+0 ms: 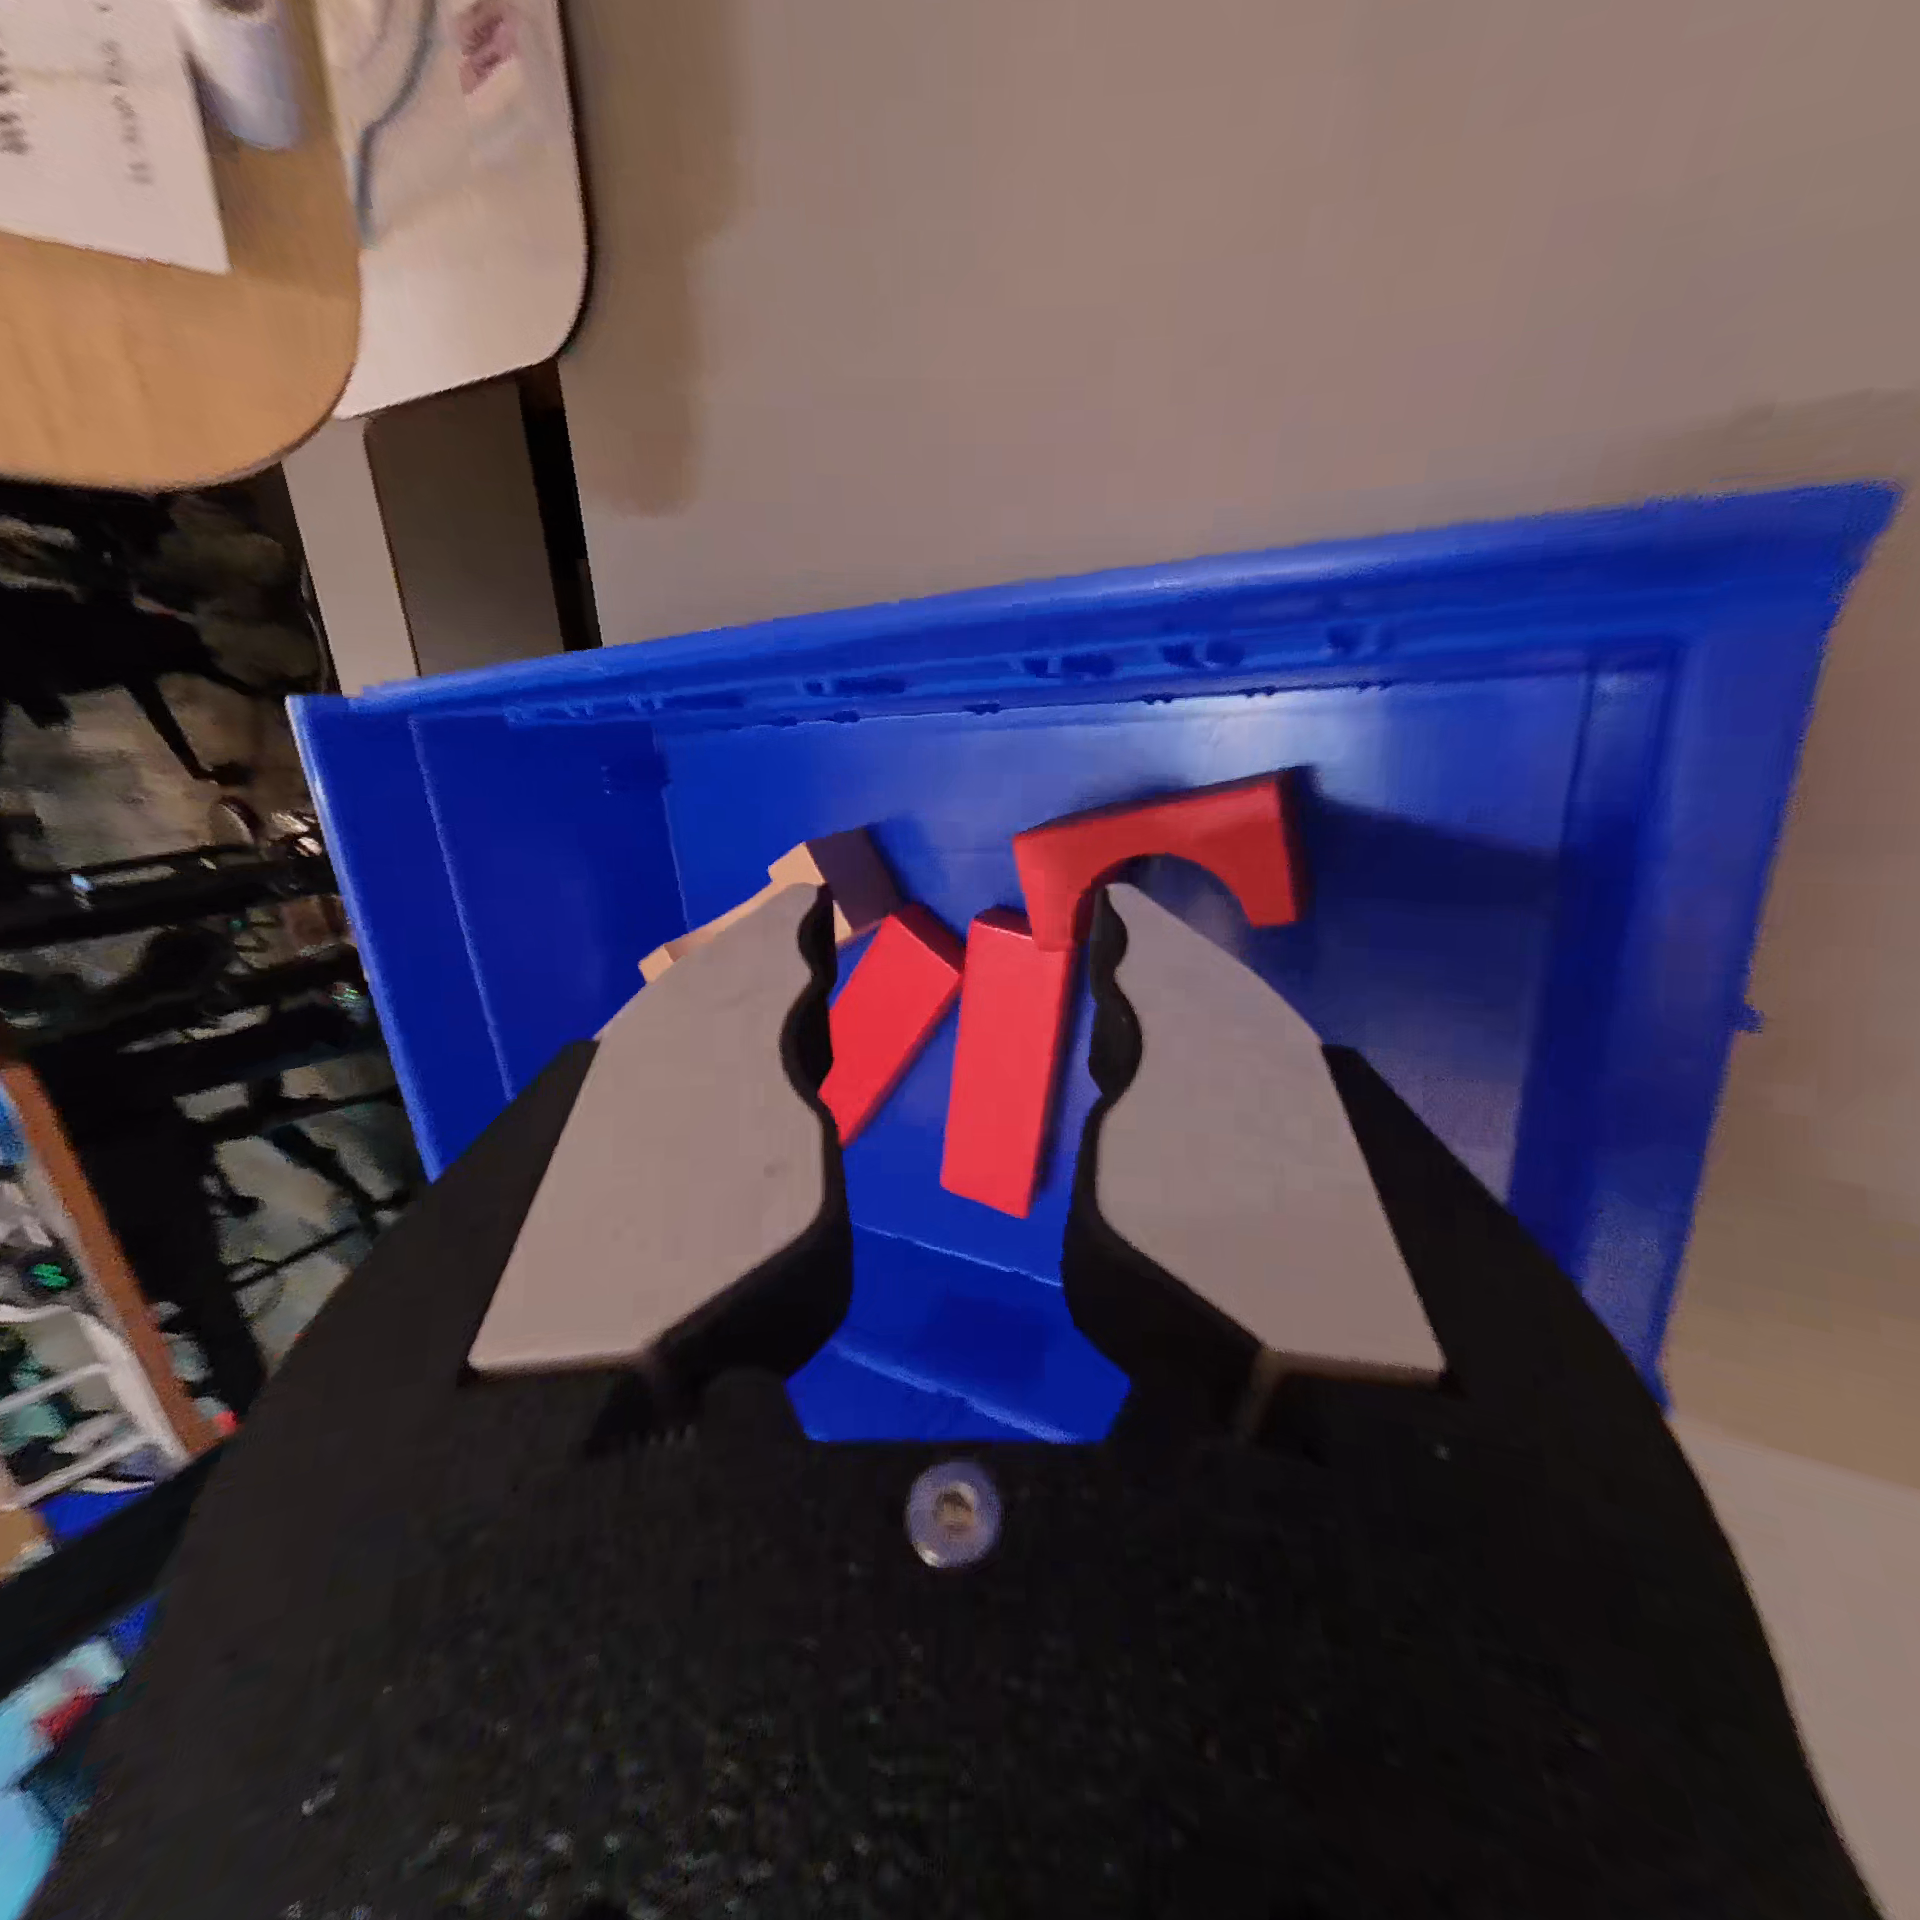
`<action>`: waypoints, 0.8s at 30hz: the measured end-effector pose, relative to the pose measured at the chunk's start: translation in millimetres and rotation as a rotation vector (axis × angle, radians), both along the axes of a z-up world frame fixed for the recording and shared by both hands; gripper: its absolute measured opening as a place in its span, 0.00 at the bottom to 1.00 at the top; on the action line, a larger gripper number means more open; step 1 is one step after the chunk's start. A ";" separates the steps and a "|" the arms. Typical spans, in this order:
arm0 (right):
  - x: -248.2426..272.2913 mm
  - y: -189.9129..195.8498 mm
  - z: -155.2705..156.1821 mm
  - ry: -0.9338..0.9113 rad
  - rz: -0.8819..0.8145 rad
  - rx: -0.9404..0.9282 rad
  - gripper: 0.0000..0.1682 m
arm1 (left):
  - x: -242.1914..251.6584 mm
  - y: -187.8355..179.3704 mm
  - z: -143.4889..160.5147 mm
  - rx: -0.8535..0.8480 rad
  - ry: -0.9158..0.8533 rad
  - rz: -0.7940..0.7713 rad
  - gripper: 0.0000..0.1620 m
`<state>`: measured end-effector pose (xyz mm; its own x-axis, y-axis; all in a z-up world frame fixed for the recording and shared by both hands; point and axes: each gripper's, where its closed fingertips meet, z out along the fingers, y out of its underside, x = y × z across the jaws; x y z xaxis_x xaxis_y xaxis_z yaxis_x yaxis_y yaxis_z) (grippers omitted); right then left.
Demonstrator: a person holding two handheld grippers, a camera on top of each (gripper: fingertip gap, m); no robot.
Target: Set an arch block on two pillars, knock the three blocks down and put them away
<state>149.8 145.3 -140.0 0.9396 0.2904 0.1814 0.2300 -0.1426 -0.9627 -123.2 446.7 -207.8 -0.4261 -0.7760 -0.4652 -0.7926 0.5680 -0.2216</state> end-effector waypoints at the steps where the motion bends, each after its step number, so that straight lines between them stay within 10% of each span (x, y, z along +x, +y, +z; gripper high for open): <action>1: 1.6 -0.3 -0.8 -0.004 -0.005 -0.003 0.44 | 1.2 1.9 -4.8 0.029 0.021 -0.031 0.28; 15: 19.9 -2.0 -5.7 0.010 -0.047 -0.014 0.44 | -8.3 -2.1 -55.7 0.080 0.325 -0.263 0.29; 24: 20.8 -2.6 -5.9 0.015 -0.051 -0.015 0.44 | -14.4 -3.2 -76.7 0.019 0.310 -0.195 0.09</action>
<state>170.7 142.7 -146.0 0.9557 0.2447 0.1637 0.2081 -0.1679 -0.9636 -137.7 443.6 -284.4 -0.6879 -0.6589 -0.3043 -0.6970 0.7167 0.0236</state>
